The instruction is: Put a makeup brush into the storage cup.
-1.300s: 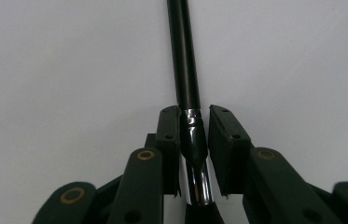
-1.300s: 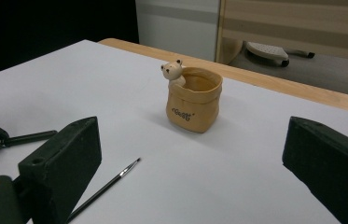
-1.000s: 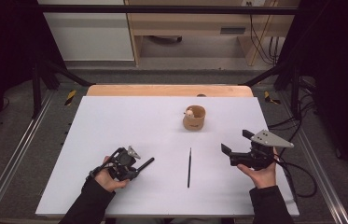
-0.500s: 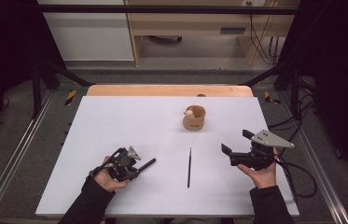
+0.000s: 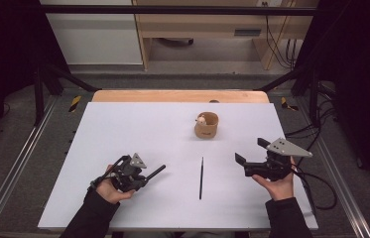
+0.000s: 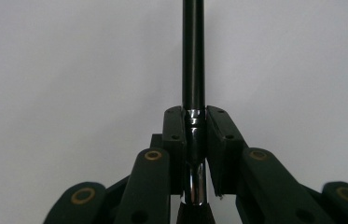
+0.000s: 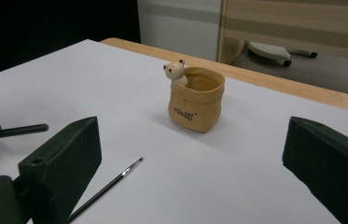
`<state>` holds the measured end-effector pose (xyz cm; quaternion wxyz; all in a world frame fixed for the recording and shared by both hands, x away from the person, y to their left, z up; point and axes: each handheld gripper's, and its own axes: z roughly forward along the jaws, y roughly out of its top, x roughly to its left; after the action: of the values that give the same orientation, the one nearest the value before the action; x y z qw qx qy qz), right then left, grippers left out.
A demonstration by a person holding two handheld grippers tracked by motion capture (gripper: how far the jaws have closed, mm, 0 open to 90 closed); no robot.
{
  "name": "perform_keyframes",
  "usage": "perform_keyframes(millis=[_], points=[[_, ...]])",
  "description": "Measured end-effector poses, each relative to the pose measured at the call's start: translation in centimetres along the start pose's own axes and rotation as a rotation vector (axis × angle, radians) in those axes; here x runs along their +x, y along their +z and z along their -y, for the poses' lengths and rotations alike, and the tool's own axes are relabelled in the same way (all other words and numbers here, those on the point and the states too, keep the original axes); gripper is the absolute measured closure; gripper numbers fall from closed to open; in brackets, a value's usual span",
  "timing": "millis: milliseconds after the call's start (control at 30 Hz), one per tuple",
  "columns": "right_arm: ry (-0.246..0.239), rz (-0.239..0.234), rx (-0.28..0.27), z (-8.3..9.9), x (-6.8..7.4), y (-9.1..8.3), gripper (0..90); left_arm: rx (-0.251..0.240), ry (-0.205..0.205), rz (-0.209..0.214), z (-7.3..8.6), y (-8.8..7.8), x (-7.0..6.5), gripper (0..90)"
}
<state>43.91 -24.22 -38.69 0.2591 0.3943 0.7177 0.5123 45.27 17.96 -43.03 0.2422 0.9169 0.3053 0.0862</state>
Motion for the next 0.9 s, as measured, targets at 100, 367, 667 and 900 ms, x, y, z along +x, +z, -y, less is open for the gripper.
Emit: perform_keyframes(millis=[100,367,667,900], points=[[-0.002,-0.002,0.001,0.0,0.1,0.0,4.9,-0.02,0.003,0.004,0.0,-0.3,0.0,78.2],[-0.006,-0.006,0.001,-0.1,0.3,0.0,4.8,-0.076,0.01,0.007,-0.2,-1.3,-0.3,78.2],[-0.012,-0.017,0.007,-0.2,0.6,0.2,4.8,-0.103,0.016,0.021,-0.3,-1.9,-0.5,78.2],[-0.024,-0.026,0.019,-0.3,0.9,0.4,4.8,-0.116,0.022,0.029,-0.4,-2.0,-0.7,78.2]])
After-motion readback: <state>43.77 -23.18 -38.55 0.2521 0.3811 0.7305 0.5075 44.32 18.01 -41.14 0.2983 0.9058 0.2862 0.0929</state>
